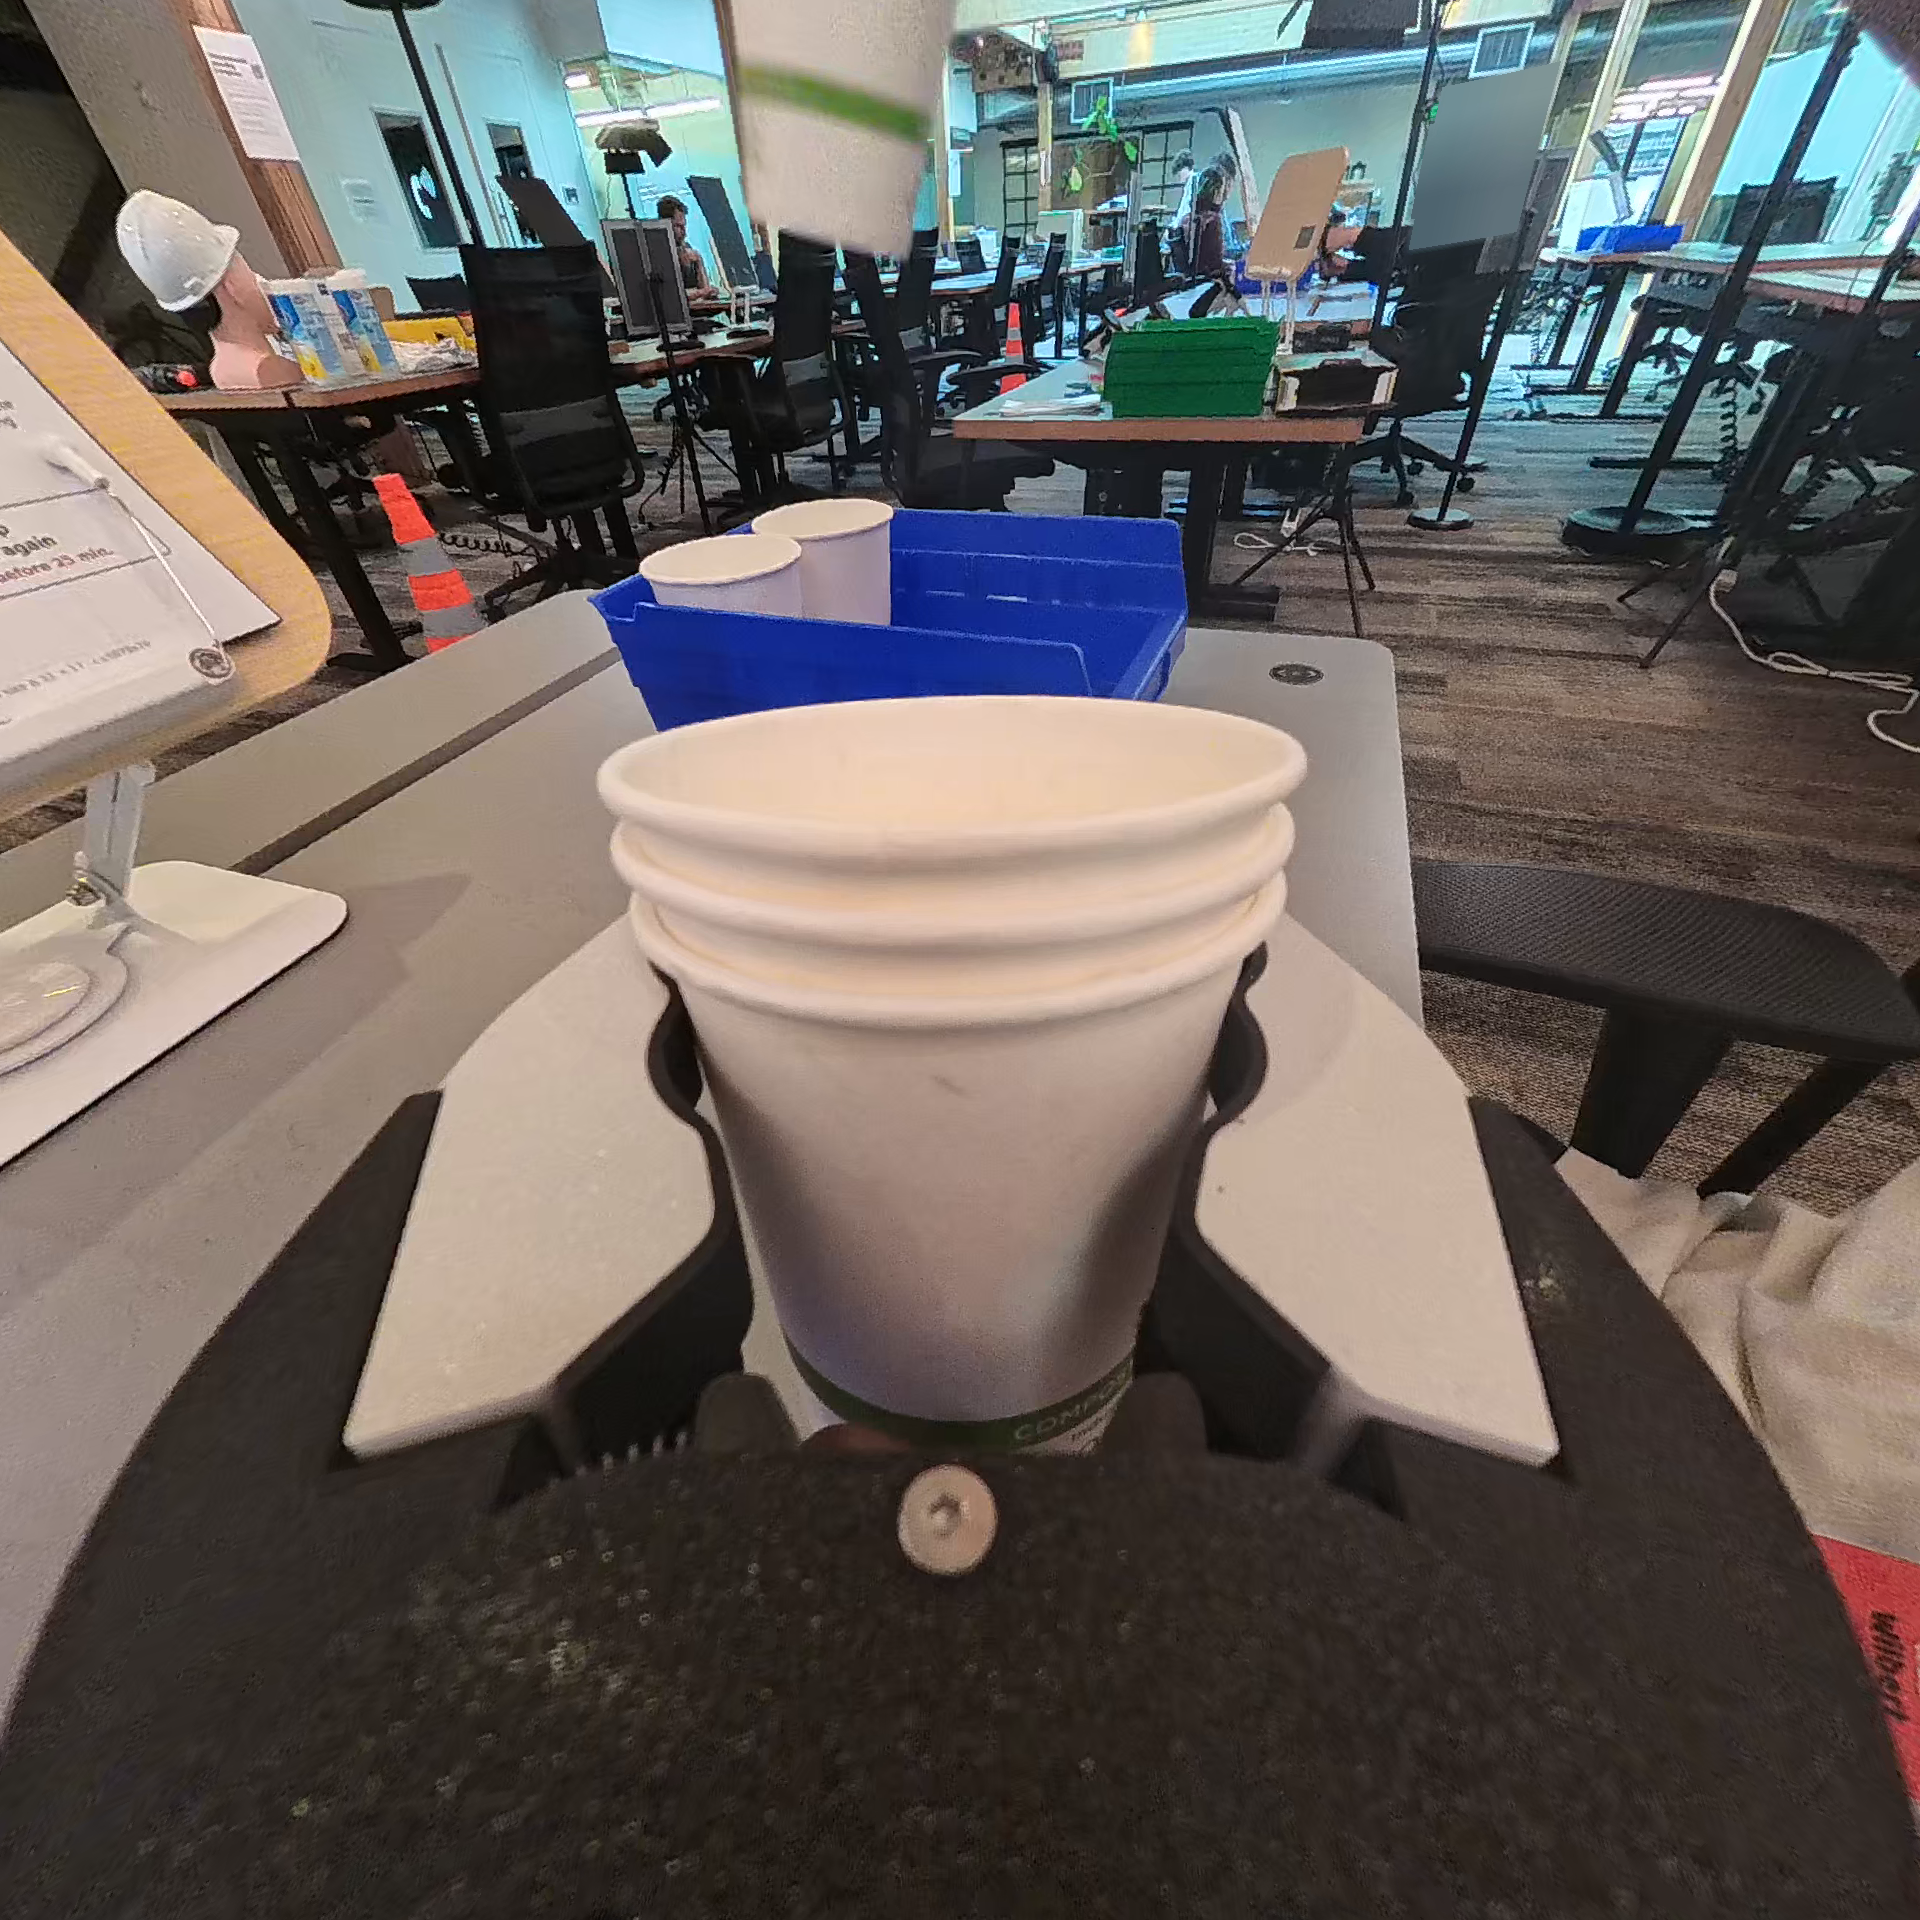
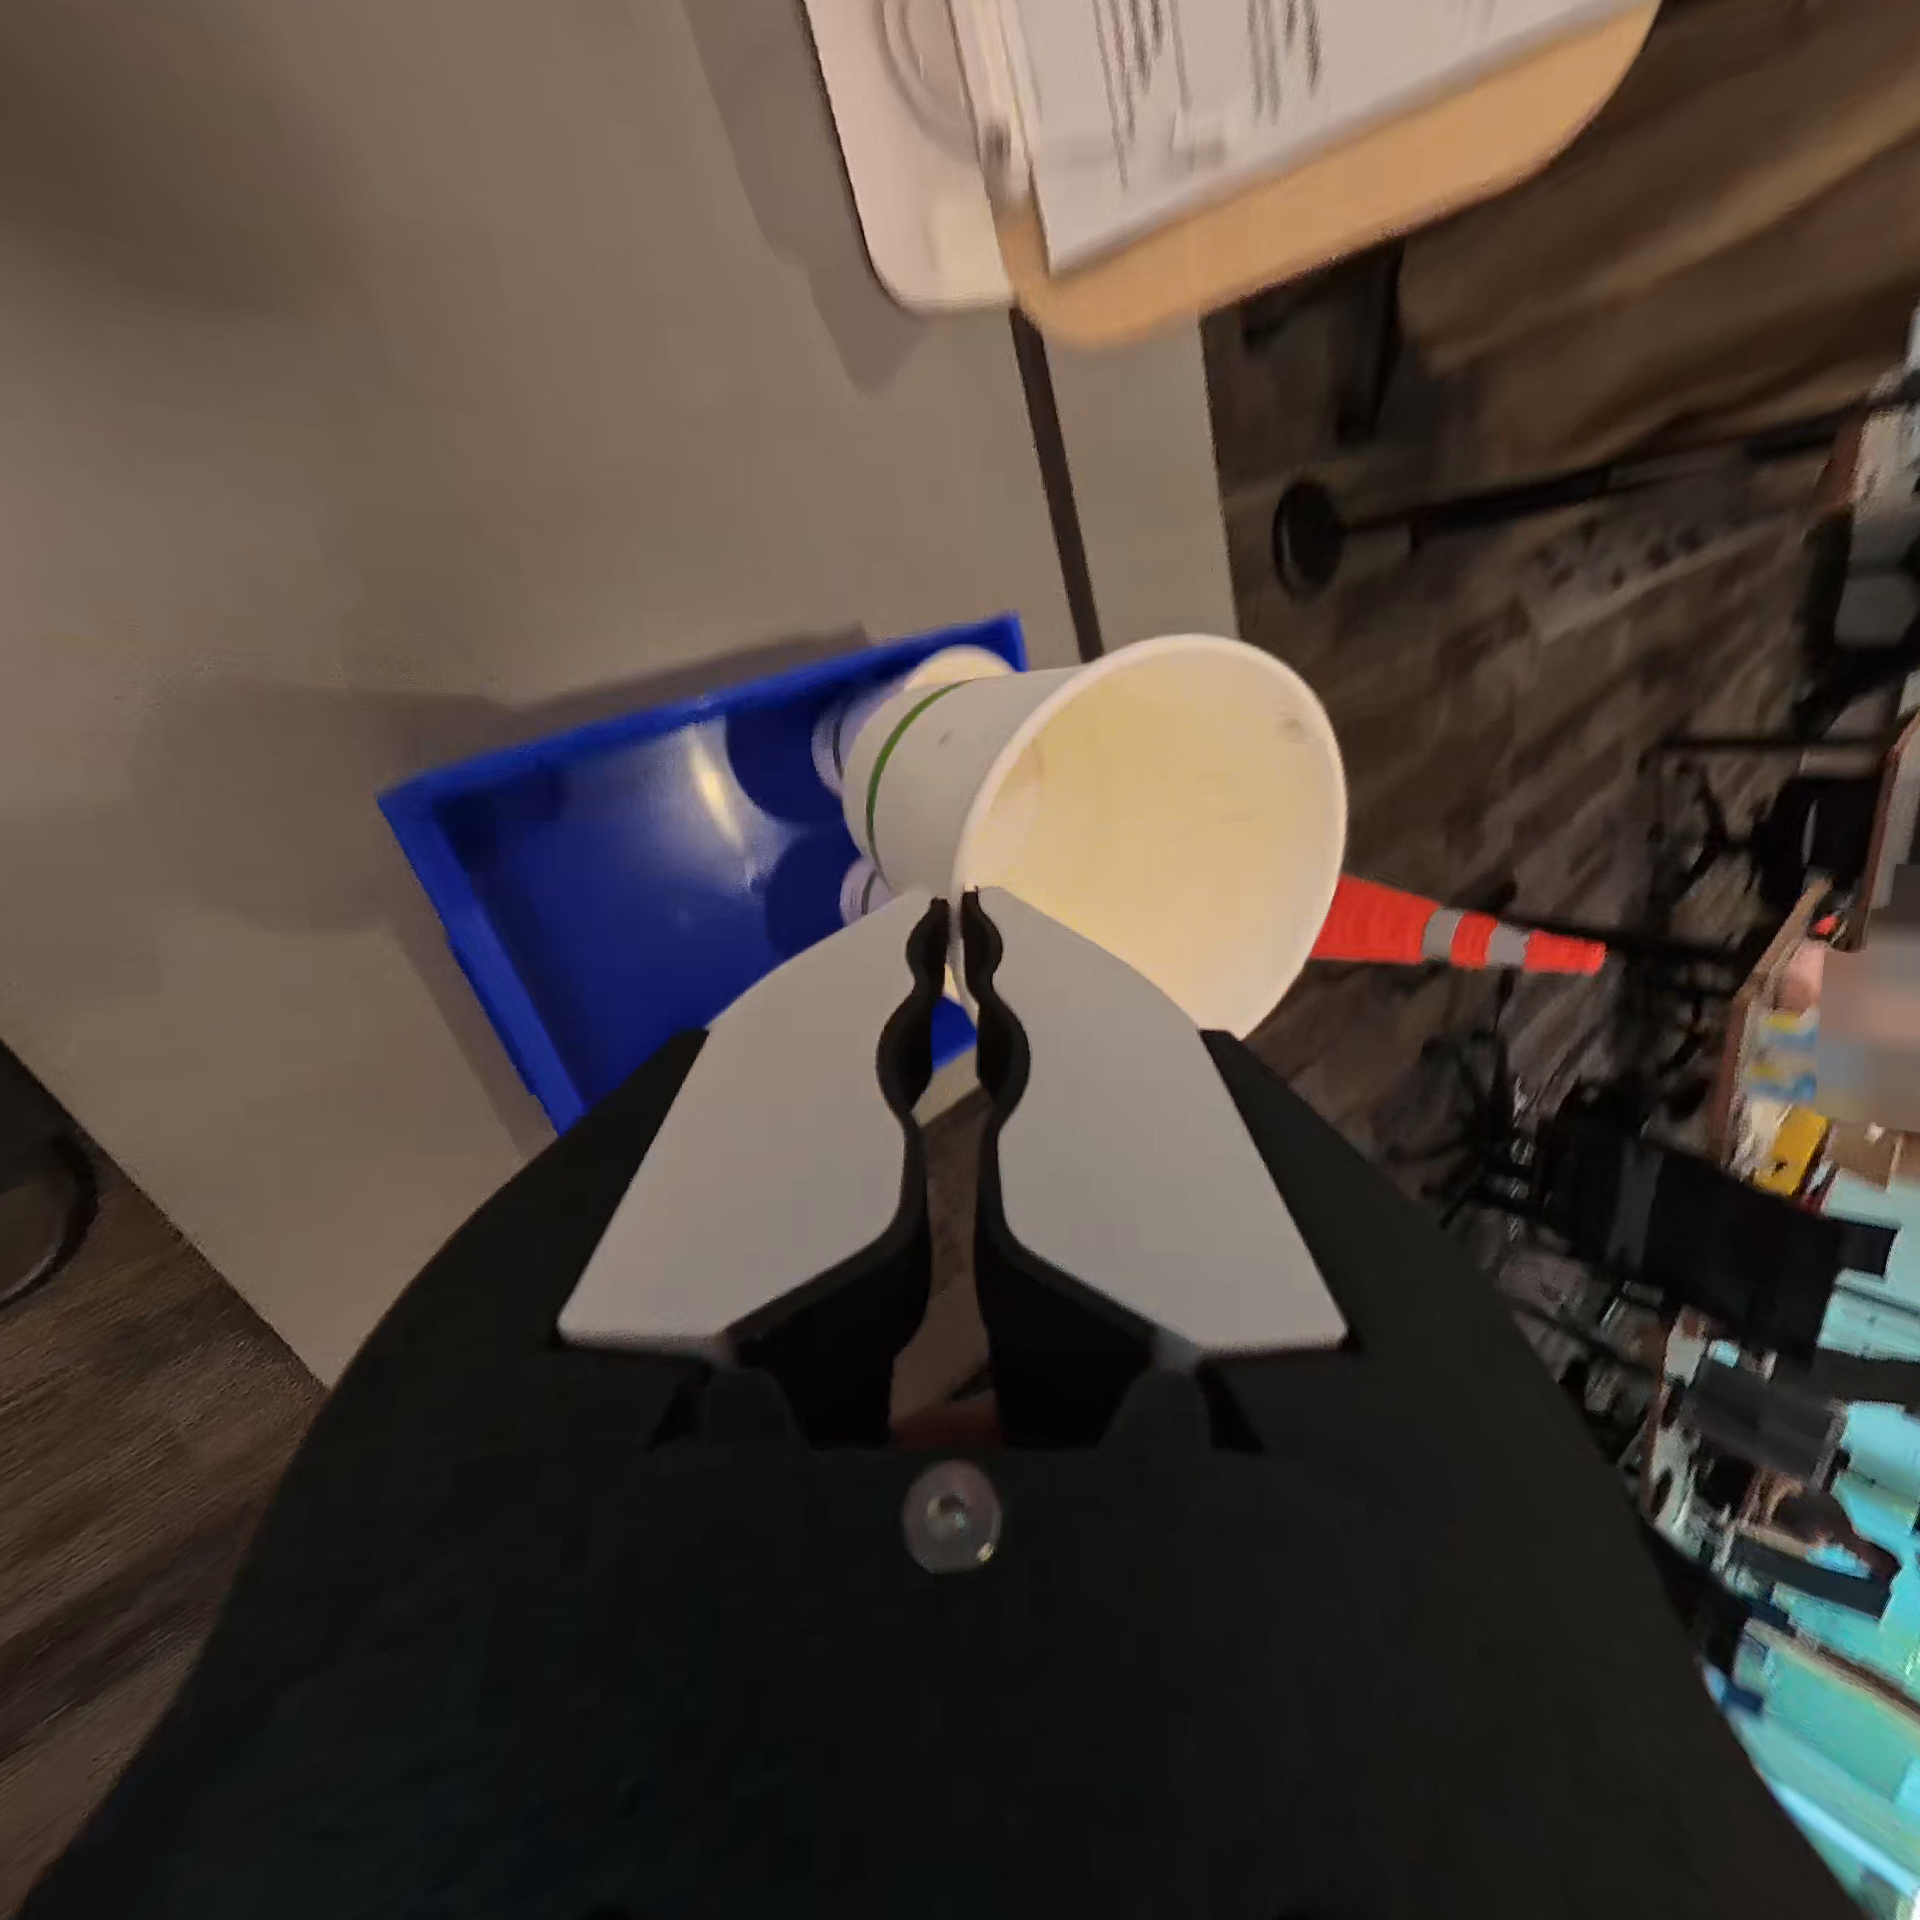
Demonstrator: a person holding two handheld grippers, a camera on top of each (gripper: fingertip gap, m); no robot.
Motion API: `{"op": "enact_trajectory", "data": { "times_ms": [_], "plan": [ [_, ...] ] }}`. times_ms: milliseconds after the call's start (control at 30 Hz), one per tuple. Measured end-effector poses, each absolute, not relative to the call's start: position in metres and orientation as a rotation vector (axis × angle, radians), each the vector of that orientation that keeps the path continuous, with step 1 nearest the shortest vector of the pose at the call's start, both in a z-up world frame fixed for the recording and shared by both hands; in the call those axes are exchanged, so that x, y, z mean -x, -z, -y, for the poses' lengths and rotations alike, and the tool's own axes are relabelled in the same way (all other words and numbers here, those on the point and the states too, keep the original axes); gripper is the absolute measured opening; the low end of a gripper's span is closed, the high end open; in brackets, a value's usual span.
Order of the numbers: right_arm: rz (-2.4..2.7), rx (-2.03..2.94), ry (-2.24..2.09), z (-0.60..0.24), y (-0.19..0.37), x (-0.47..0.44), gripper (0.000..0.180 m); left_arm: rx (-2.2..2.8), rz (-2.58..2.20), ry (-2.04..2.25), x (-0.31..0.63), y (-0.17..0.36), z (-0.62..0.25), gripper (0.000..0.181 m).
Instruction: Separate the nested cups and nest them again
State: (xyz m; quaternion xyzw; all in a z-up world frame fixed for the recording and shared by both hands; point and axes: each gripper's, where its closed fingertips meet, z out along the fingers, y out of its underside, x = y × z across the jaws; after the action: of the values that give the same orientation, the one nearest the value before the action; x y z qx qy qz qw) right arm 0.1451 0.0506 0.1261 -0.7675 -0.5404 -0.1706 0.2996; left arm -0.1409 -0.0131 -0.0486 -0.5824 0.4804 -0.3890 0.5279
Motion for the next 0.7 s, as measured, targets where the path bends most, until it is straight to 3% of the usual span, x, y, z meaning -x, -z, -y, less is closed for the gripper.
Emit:
{"op": "enact_trajectory", "data": {
  "times_ms": [367, 700],
  "plan": [
    [1.33, 2.374, 0.393, -0.057, 0.034, -0.243, 0.003, 1.401, -1.168, 0.927, 0.137, 0.053, 0.015, 0.098],
    [1.356, 2.389, 0.395, -0.059, 0.088, -0.249, 0.003, 1.41, -1.162, 0.919, 0.138, 0.055, 0.013, 0.098]
  ]
}}
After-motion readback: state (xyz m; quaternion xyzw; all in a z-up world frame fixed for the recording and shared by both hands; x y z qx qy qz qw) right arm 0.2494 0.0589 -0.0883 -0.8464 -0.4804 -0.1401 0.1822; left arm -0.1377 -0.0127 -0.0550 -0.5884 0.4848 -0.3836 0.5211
